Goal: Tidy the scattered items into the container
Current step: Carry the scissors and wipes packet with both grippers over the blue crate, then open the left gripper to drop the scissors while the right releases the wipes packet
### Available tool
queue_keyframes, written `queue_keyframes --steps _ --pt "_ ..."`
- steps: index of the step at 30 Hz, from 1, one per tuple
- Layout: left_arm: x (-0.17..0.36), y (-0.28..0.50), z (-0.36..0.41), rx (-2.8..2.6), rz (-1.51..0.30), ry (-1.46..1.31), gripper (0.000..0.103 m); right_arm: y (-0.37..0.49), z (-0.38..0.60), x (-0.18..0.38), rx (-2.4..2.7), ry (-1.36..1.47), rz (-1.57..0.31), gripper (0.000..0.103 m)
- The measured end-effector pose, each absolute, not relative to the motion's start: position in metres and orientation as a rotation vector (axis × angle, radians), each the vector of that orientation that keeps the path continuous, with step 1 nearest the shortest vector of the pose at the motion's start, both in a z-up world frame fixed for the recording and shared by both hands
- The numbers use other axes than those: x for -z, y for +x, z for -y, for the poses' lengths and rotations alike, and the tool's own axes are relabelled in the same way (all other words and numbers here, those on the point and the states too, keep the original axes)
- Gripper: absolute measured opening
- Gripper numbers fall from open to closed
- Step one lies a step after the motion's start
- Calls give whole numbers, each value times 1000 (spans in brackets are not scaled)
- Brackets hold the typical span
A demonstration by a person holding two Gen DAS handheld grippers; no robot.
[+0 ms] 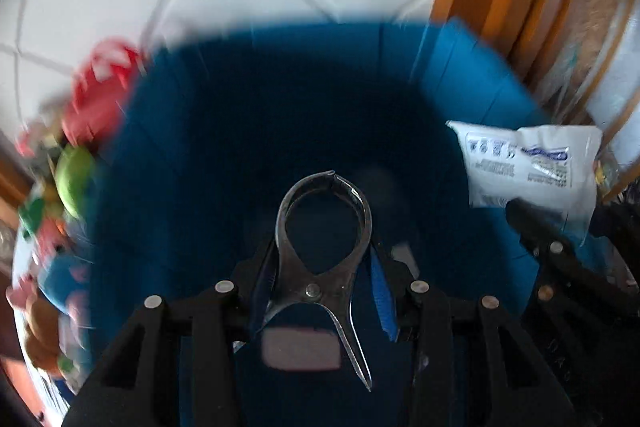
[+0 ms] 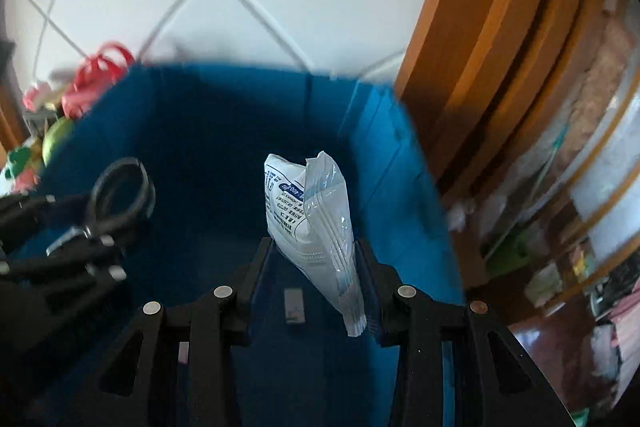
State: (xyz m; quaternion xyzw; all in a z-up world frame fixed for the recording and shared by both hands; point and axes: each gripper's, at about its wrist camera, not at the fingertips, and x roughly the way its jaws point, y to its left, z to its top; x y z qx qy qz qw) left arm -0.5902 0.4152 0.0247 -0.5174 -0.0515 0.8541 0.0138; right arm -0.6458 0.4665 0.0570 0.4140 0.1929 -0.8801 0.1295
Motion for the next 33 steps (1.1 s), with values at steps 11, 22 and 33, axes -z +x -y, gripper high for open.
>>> queue_keyframes --steps 11,22,33 --pt "88 -609 -429 -2438 33 -2062 44 -684 -462 80 2249 1656 -683 39" --pt "100 -613 -422 -2450 -18 -2141 67 -690 -466 106 2173 1756 -736 78" --pt "84 -615 -408 -2551 -4 -2085 71 -698 -467 82 2162 1710 -538 100"
